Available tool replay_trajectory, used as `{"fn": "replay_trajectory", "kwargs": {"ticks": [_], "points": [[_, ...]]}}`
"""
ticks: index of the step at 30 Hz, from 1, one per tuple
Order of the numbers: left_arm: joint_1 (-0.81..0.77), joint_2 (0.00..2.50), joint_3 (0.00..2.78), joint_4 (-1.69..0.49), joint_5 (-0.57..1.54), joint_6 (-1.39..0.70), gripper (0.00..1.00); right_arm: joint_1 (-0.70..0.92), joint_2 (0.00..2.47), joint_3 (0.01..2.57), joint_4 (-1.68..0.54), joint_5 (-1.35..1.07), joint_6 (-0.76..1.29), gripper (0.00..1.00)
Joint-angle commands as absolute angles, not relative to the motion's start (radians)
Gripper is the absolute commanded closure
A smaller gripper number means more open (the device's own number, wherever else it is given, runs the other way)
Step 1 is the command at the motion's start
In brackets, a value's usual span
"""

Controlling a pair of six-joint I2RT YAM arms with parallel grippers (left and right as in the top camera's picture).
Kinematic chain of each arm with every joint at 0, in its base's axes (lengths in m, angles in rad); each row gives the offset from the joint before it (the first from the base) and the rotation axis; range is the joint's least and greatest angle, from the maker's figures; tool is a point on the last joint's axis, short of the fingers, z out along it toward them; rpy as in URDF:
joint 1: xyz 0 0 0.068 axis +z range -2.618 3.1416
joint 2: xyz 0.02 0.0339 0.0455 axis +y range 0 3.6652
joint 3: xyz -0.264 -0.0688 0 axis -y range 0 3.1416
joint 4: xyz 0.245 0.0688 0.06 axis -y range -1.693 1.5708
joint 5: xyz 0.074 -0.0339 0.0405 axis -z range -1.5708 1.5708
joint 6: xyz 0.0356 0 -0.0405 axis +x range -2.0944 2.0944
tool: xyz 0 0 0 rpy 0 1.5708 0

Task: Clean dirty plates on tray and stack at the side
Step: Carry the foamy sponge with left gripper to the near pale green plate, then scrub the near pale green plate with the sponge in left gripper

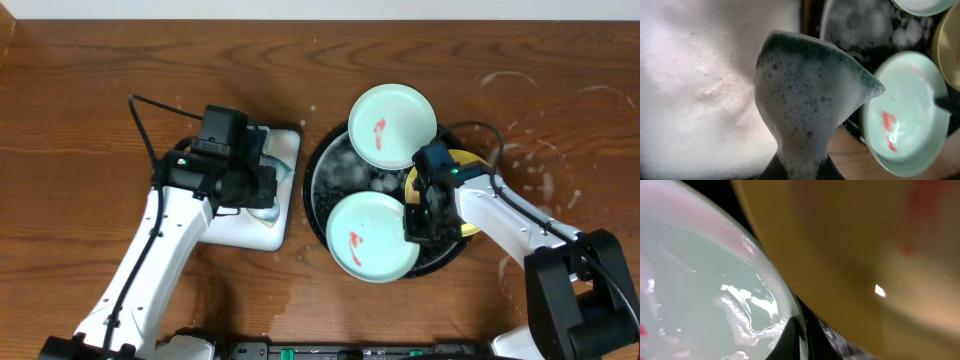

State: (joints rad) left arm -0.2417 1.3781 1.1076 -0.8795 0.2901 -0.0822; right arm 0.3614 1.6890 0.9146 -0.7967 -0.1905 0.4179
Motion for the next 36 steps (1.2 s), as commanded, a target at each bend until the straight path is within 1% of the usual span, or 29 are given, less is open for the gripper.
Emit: {"fn": "replay_trajectory", "kwargs": {"ticks": [1, 3, 8, 14, 20, 22, 29, 33, 36], "points": [[-0.259, 1.365, 1.129, -0.881, 0.306, -0.091, 0.93, 0.367, 1.702, 0.905, -0.749, -0.161, 0.460, 0.99], [-0.263, 1.365, 1.129, -0.882, 0.307, -0.092, 0.93, 0.367, 1.702, 0.905, -0.727, -0.142, 0.461, 0.99], [-0.266, 1.365, 1.129, -0.881, 0.307, -0.092, 0.92, 0.367, 1.702, 0.905, -0.688, 0.020, 0.501, 0.99], [-0.305, 1.370, 1.128, -0.869, 0.307, -0.162, 0.93, 0.368, 1.702, 0.905, -0.677, 0.026, 0.501, 0.99], [-0.434, 1.433, 1.108, -0.767, 0.307, -0.362, 0.92, 0.368, 1.702, 0.905, -0.662, 0.025, 0.501, 0.99], [-0.480, 1.479, 1.108, -0.739, 0.307, -0.457, 0.93, 0.368, 1.702, 0.905, -0.662, 0.025, 0.501, 0.99], [-0.594, 1.657, 1.108, -0.667, 0.318, -0.693, 0.92, 0.368, 1.702, 0.905, -0.662, 0.025, 0.501, 0.99], [-0.648, 1.768, 1.108, -0.552, 0.429, -0.702, 0.92, 0.368, 1.702, 0.905, -0.662, 0.025, 0.501, 0.99], [-0.687, 1.845, 1.108, -0.472, 0.441, -0.747, 0.92, 0.368, 1.702, 0.905, -0.662, 0.025, 0.501, 0.99]]}}
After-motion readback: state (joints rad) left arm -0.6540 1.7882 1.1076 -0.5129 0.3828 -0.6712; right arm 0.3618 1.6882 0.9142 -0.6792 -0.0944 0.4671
